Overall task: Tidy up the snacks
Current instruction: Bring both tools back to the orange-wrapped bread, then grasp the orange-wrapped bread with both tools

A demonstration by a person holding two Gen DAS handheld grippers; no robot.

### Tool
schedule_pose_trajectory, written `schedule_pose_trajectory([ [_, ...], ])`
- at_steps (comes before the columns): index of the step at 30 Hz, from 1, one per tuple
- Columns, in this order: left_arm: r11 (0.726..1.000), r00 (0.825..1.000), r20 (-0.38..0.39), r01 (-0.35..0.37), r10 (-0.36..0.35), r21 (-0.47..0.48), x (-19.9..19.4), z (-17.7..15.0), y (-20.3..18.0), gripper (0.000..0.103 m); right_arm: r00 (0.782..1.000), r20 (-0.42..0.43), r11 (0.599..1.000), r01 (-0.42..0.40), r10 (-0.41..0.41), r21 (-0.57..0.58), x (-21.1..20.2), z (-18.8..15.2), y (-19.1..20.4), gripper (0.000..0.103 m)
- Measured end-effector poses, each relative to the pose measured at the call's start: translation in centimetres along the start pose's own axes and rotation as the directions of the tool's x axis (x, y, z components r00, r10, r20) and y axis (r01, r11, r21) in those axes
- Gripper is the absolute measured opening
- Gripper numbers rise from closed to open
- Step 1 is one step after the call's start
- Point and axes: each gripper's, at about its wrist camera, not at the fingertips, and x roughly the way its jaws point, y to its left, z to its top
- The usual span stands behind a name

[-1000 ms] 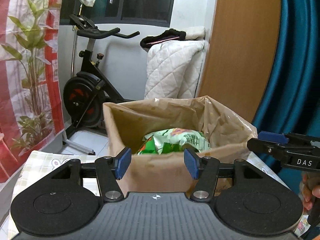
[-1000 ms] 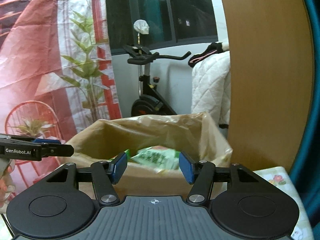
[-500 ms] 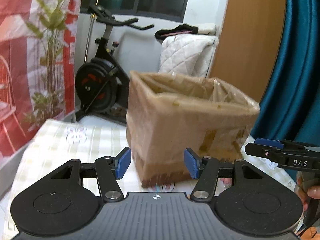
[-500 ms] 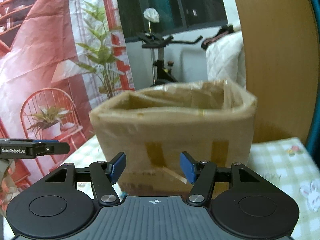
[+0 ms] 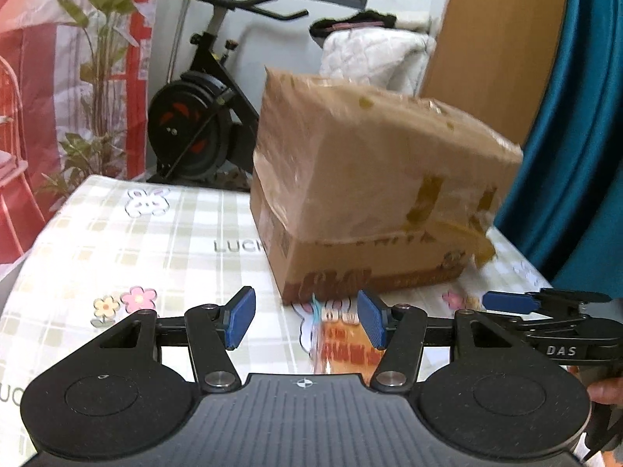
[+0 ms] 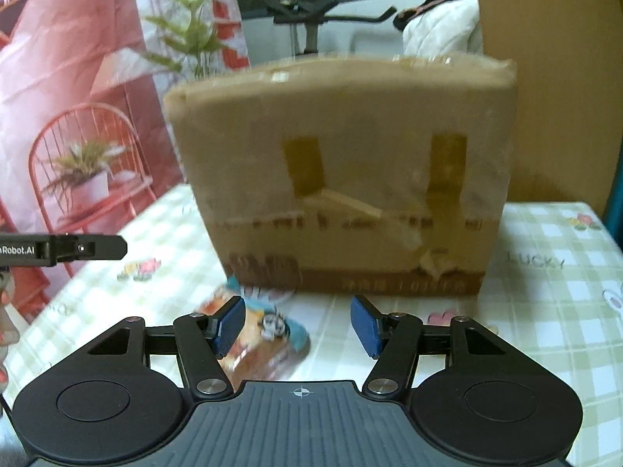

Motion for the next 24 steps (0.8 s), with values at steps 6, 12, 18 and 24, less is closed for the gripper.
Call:
schedule_pose_trajectory([
  [6, 0.999, 0.997, -0.068, 0.034, -0.033, 0.013, 1.6, -1.3, 0.4, 0.060, 0.997, -0.079, 0.999, -0.026, 0.025, -0.021, 2.5, -1.5, 0.9, 0.056],
  [12, 0.997, 0.987, -0.140, 0.079, -0.081, -0.023, 4.0, -2.4, 0.8, 0.059, 0.988, -0.140, 0.995, -0.067, 0.057, -0.067, 4.2, -2.3, 2.3, 0.057],
  [18, 0.993, 0.978, -0.180, 0.099, -0.109, -0.063, 6.5, -2.8, 0.8, 0.059, 0.979, -0.185, 0.992, -0.098, 0.082, -0.079, 5.6, -2.9, 3.2, 0.060],
  [24, 0.991, 0.970, -0.212, 0.103, -0.119, -0.086, 8.4, -3.0, 0.3, 0.059, 0.974, -0.198, 0.988, -0.125, 0.106, -0.087, 6.6, -3.0, 3.3, 0.060],
])
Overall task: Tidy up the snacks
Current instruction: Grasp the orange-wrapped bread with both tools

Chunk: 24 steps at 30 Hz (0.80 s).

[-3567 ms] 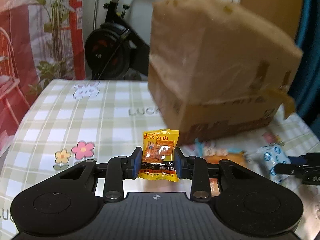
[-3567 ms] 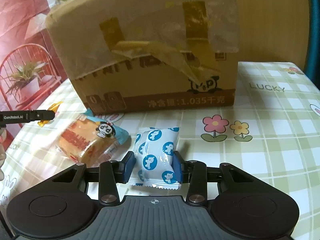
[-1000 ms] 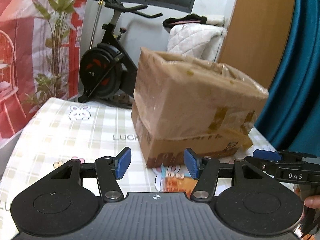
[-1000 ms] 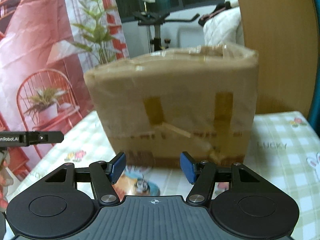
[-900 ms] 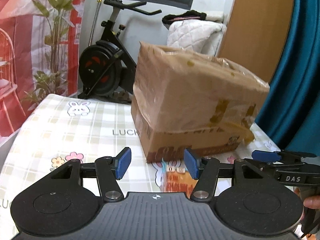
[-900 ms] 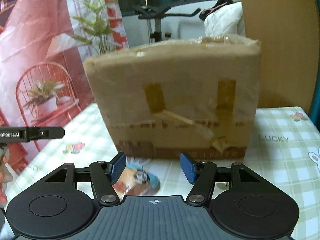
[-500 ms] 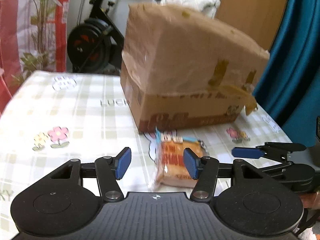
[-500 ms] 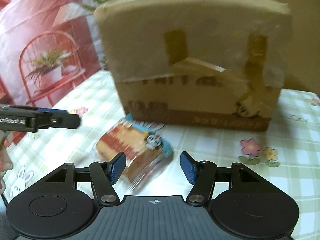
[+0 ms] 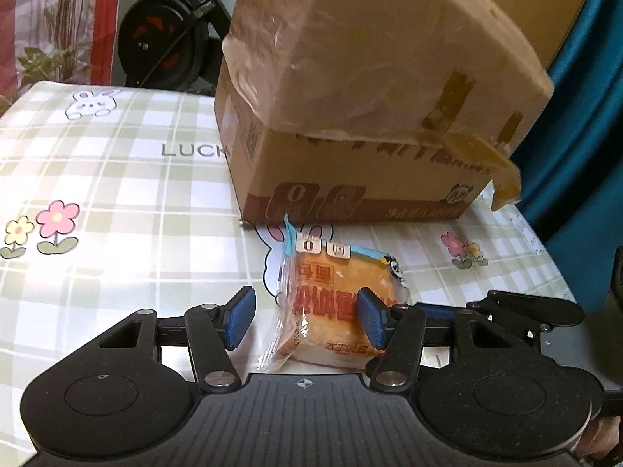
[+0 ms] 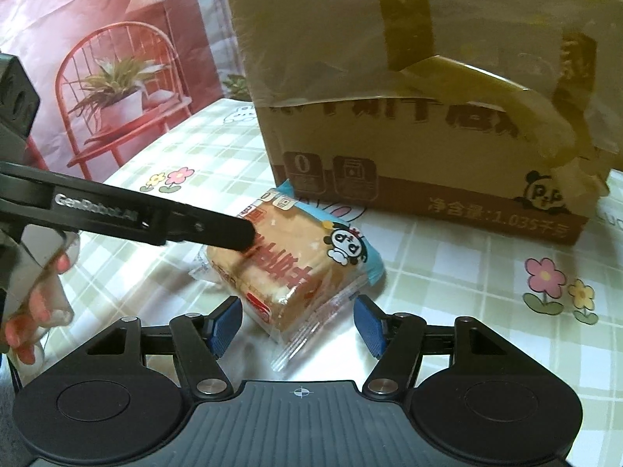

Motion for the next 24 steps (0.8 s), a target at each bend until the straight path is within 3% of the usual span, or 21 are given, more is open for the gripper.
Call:
schedule_pose_trajectory([
  [6, 0.999, 1.000, 0.011, 0.025, -0.025, -0.045, 0.4, -1.1, -0.6, 0.059, 1.000, -0.003, 0.999, 0.005, -0.005, -0.035, 0.7, -0.1, 0.3, 0.058],
  [12, 0.994, 0.999, 0.038, 0.023, -0.019, -0.104, -0.4, -2.7, -1.7, 0.059, 1.000, -0.006, 0.998, -0.010, 0.009, -0.057, 0.3, -0.5, 0.2, 0.045],
  [17, 0.995, 0.999, 0.041, 0.023, -0.019, -0.094, -1.0, -3.9, -3.0, 0.059, 1.000, 0.002, 0.993, -0.008, 0.008, -0.114, -0.7, -1.2, 0.5, 0.045],
  [24, 0.998, 0.998, 0.057, 0.028, -0.025, -0.050, -2.3, -3.1, -5.3, 0.058, 0.998, 0.055, 0.997, -0.023, 0.027, -0.072, -3.4, -1.3, -0.6, 0.044],
])
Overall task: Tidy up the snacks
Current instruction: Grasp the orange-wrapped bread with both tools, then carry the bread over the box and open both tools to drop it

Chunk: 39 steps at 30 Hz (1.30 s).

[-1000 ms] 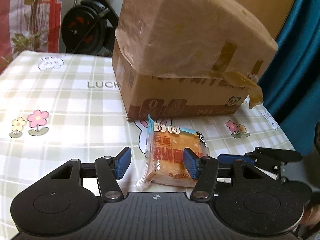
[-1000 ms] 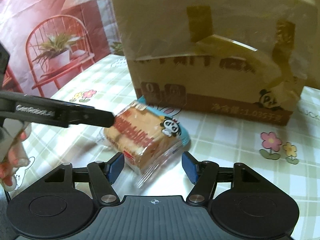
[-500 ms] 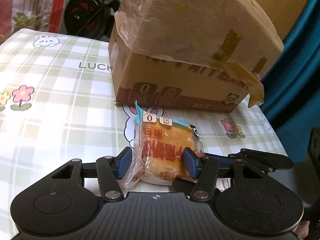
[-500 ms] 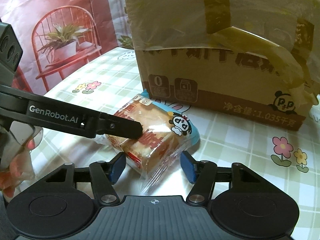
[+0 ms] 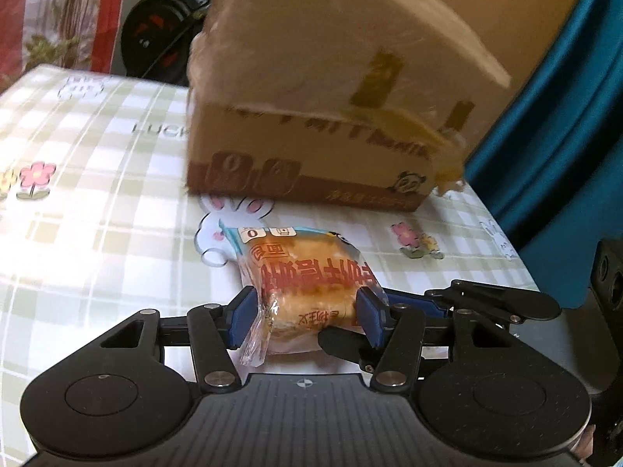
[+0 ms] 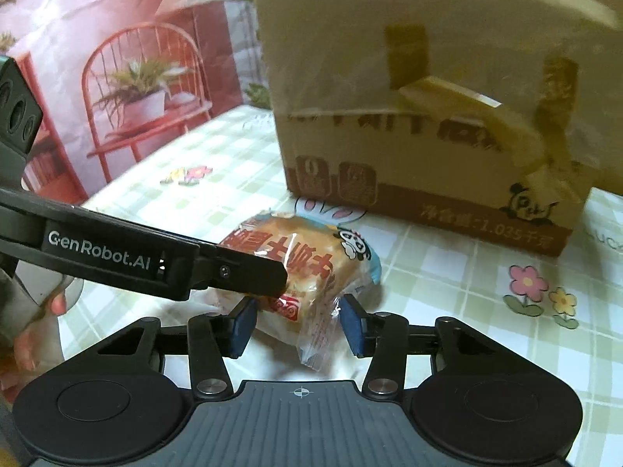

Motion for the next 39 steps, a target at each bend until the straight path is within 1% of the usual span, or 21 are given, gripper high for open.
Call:
schedule_pose_trajectory([
  [8, 0.998, 0.998, 0.064, 0.005, -0.009, 0.060, -2.1, 1.0, -3.3, 0.058, 0.996, 0.088, 1.000, 0.013, -0.013, -0.004, -3.4, 0.7, -1.0, 0.044],
  [12, 0.995, 0.995, 0.102, 0.006, -0.016, 0.097, -3.3, 2.1, -5.0, 0.057, 0.990, 0.136, 1.000, 0.024, -0.023, -0.012, -5.2, 1.4, -1.5, 0.044],
  [16, 0.990, 0.988, 0.152, 0.007, -0.029, 0.141, -4.5, 3.9, -6.7, 0.057, 0.981, 0.191, 0.999, 0.035, -0.030, -0.025, -7.2, 2.8, -2.2, 0.044],
  [24, 0.977, 0.966, 0.251, -0.001, -0.054, 0.214, -5.9, 8.4, -9.2, 0.057, 0.952, 0.303, 0.997, 0.057, -0.037, -0.057, -10.5, 7.9, -4.3, 0.044],
  [29, 0.979, 0.954, 0.289, 0.018, -0.078, 0.204, -6.0, 11.5, -9.6, 0.057, 0.935, 0.352, 0.993, 0.078, -0.042, -0.091, -11.4, 11.7, -6.0, 0.044],
  [35, 0.978, 0.936, 0.336, 0.031, -0.101, 0.206, -6.1, 14.5, -9.7, 0.057, 0.913, 0.405, 0.990, 0.091, -0.041, -0.105, -11.7, 15.6, -6.7, 0.044],
  [37, 0.976, 0.929, 0.356, 0.022, -0.099, 0.215, -5.9, 15.5, -9.6, 0.057, 0.906, 0.422, 0.989, 0.096, -0.040, -0.113, -11.6, 16.6, -6.9, 0.045],
  [39, 0.976, 0.925, 0.369, 0.004, -0.087, 0.218, -5.7, 16.4, -9.2, 0.057, 0.900, 0.434, 0.988, 0.100, -0.040, -0.118, -11.0, 17.9, -7.1, 0.045],
])
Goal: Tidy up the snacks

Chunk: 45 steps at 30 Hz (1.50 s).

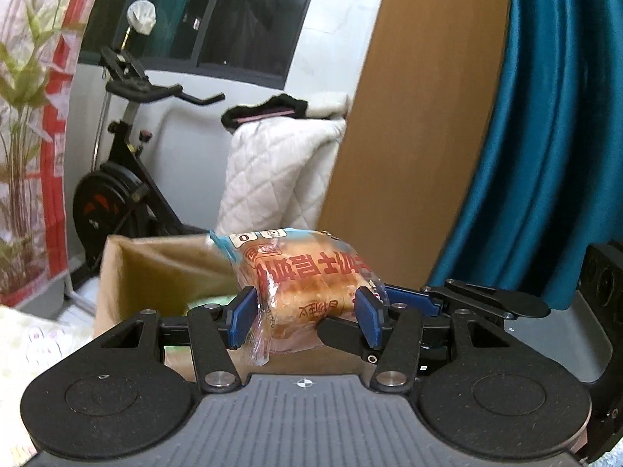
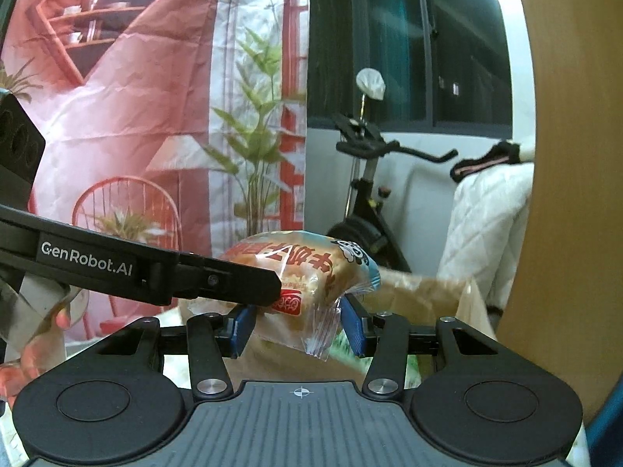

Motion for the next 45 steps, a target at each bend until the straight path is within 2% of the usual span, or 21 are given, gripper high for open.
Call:
schedule_pose_trajectory([
  [4, 0.999, 0.999, -0.002, -0.036, 0.036, -0.005, 1.9, 0.9, 1.9, 0.057, 1.000, 0.006, 1.000, 0.007, -0.007, -0.021, 3.4, 1.1, -0.4, 0.045],
  [10, 0.997, 0.997, -0.056, -0.057, 0.055, -0.046, 4.8, 0.7, 5.0, 0.057, 0.999, -0.054, 1.000, 0.006, -0.005, 0.007, 9.0, 0.7, -1.3, 0.047],
  [13, 0.996, 0.995, -0.091, -0.053, 0.046, -0.074, 5.6, 0.2, 6.2, 0.057, 0.995, -0.098, 0.999, 0.029, -0.026, 0.022, 10.6, -0.3, -1.5, 0.049],
  [16, 0.995, 0.992, -0.096, -0.089, 0.085, -0.040, 5.4, -0.2, 6.1, 0.060, 0.992, -0.119, 0.999, 0.038, -0.034, 0.036, 10.9, -1.3, -1.5, 0.049],
  [18, 0.994, 0.989, -0.098, -0.110, 0.109, -0.002, 4.9, -0.2, 5.8, 0.063, 0.991, -0.126, 0.998, 0.048, -0.042, 0.045, 10.4, -1.8, -1.5, 0.054],
  [21, 0.987, 0.984, -0.094, -0.150, 0.154, 0.053, 4.0, 0.2, 5.3, 0.073, 0.988, -0.134, 0.995, 0.083, -0.074, 0.062, 9.5, -2.0, -1.7, 0.066],
  [26, 0.977, 0.977, -0.064, -0.195, 0.201, 0.089, 1.7, 0.9, 4.8, 0.084, 0.984, -0.131, 0.982, 0.137, -0.119, 0.130, 7.1, -1.7, -2.4, 0.088],
  [31, 0.967, 0.971, -0.029, -0.232, 0.237, 0.108, -1.0, 1.5, 3.6, 0.088, 0.983, -0.111, 0.974, 0.164, -0.148, 0.156, 3.6, -1.2, -2.2, 0.099],
  [40, 0.953, 0.960, 0.024, -0.280, 0.280, 0.115, -6.5, 2.0, 0.6, 0.095, 0.976, -0.078, 0.962, 0.214, -0.203, 0.171, -2.5, 0.1, -0.3, 0.102],
  [45, 0.936, 0.944, 0.048, -0.331, 0.327, 0.117, -9.7, 1.6, -1.1, 0.096, 0.966, -0.073, 0.950, 0.257, -0.248, 0.179, -5.8, 0.6, 1.3, 0.102],
])
